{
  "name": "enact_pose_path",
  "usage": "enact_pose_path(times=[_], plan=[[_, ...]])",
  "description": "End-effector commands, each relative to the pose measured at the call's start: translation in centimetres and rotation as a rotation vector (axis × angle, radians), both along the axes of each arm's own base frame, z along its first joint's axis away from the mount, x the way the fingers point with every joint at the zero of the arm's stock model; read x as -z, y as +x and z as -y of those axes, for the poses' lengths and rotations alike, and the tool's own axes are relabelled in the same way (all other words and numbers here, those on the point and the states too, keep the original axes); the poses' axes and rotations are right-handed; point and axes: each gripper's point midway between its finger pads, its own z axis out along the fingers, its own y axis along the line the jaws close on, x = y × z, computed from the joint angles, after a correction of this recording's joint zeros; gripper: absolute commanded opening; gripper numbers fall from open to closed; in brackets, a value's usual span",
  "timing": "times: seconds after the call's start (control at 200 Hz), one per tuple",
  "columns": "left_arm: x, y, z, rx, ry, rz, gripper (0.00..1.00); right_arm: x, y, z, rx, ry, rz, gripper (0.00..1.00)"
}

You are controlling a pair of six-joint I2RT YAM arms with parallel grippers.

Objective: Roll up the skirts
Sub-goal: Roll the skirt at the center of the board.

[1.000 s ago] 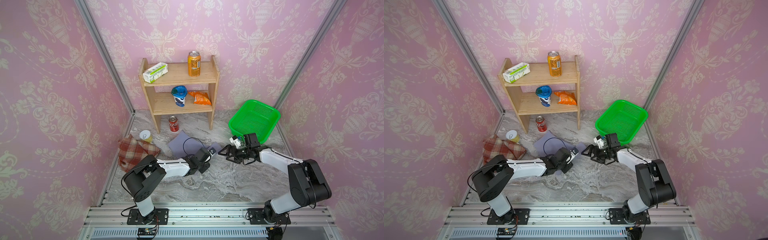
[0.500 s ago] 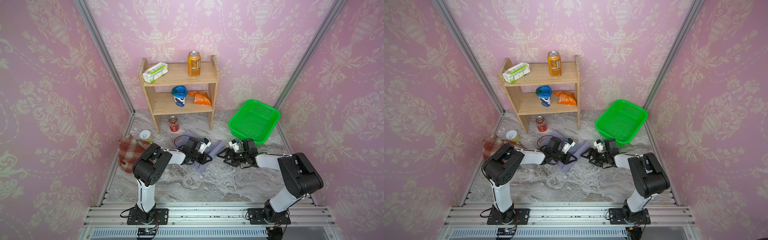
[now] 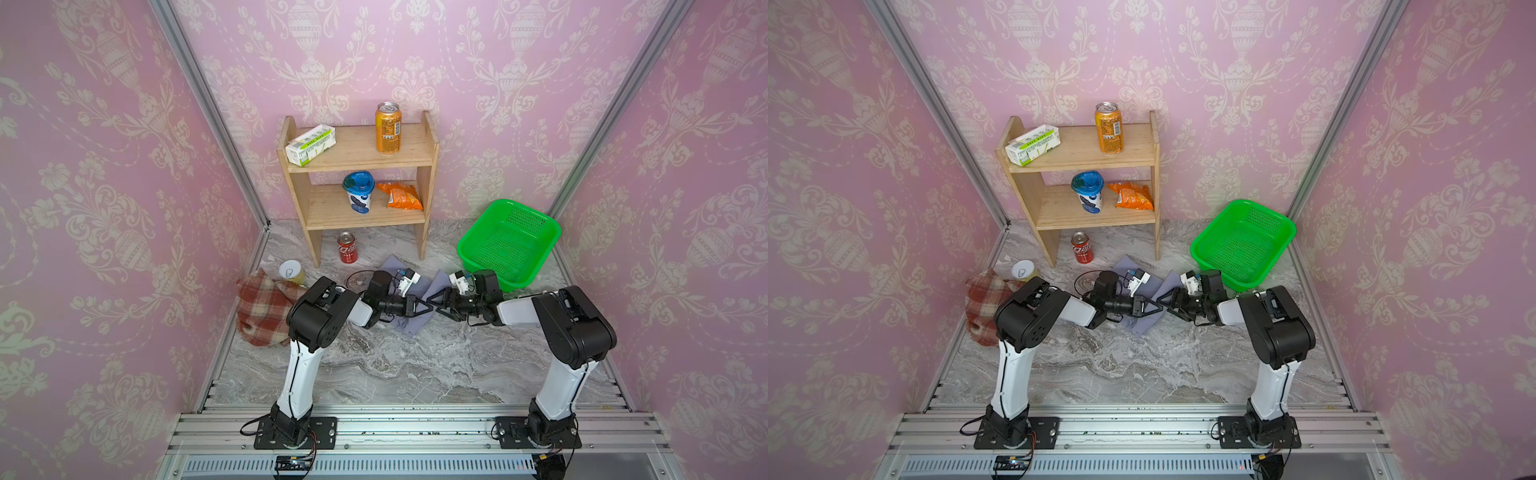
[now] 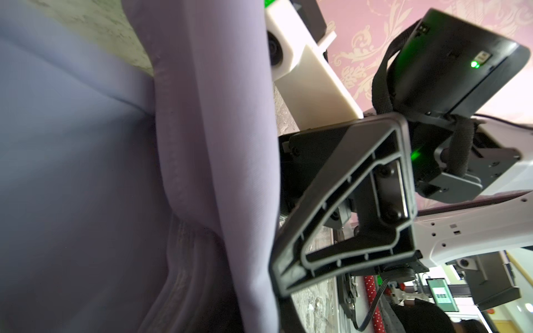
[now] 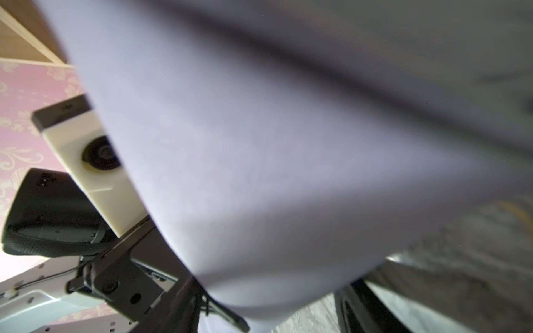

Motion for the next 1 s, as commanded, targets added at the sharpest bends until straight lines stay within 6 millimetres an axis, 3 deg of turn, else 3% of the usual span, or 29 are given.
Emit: enact_pose_path(times=[0.0, 0.13, 0.235, 0.25, 0.35, 0.46, 0.55, 0.61, 0.781, 0.996], plan=[[-2.3, -0.2, 0.0, 0.04, -0.1, 0.019, 0.04, 1.2, 1.0, 0.2, 0.049, -0.02, -0.02, 0.59], [-1.9, -0.7, -0.3, 0.045, -0.067, 0.025, 0.07, 1.5, 1.8, 0.1, 0.062, -0.005, -0.02, 0.41], [-1.9, -1.0, -0.7, 0.048, -0.008, 0.058, 0.2, 1.8, 2.2, 0.0, 0.07, -0.002, -0.03, 0.04], [-1.8, -1.1, -0.8, 0.047, 0.006, 0.064, 0.24, 1.9, 2.2, 0.0, 0.07, -0.001, -0.032, 0.0], [-1.8, -0.8, -2.0, 0.004, 0.151, 0.162, 0.64, 2.0, 2.2, 0.1, 0.077, -0.007, -0.035, 0.0], [-2.4, 1.1, -5.1, -0.16, 0.353, 0.349, 0.98, 2.0, 2.0, 0.2, 0.078, -0.01, -0.039, 0.0], [-4.0, 2.4, -7.7, -0.306, 0.461, 0.495, 0.99, 1.9, 1.8, 0.2, 0.079, -0.012, -0.042, 0.0], [-5.0, 2.1, -8.4, -0.335, 0.521, 0.595, 0.99, 1.9, 1.7, 0.3, 0.08, -0.016, -0.046, 0.0], [-4.2, -2.2, -5.7, -0.134, 0.82, 0.947, 0.99, 1.1, 1.5, 0.4, 0.077, -0.018, -0.045, 0.0], [-3.8, -3.7, -4.4, -0.102, 0.898, 1.099, 0.99, 0.3, 1.1, 0.4, 0.07, -0.025, -0.044, 0.0]])
